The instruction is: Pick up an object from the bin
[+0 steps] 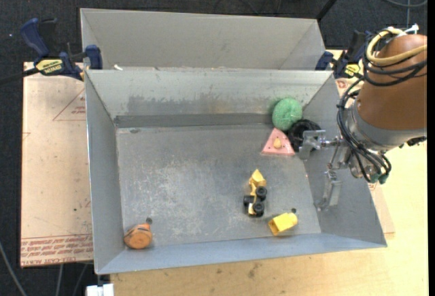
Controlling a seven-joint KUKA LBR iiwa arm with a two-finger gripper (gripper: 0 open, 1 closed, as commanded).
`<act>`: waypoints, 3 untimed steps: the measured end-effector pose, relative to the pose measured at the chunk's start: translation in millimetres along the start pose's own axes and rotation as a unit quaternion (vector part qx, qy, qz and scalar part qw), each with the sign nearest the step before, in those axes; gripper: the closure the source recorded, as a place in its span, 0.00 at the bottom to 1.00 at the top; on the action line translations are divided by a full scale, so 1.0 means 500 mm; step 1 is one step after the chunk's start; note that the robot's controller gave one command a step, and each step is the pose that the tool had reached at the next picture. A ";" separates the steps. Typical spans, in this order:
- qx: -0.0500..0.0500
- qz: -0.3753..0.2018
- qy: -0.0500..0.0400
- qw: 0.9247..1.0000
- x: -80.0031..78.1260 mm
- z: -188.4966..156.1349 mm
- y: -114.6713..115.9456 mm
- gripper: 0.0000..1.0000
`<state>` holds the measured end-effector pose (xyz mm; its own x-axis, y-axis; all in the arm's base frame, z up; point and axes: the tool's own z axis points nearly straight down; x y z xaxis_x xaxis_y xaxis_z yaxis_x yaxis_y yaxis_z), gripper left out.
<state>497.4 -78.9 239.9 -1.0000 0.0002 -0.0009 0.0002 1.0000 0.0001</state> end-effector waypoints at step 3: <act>0.000 -0.001 -0.002 1.000 -0.015 0.247 0.083 0.00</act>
Offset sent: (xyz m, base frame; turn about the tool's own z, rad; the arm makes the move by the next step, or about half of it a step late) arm -0.0181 -0.0015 -0.0811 0.0070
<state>504.8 -37.6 116.6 -1.0000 -0.0027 -0.0044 -0.0027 1.0000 -0.0008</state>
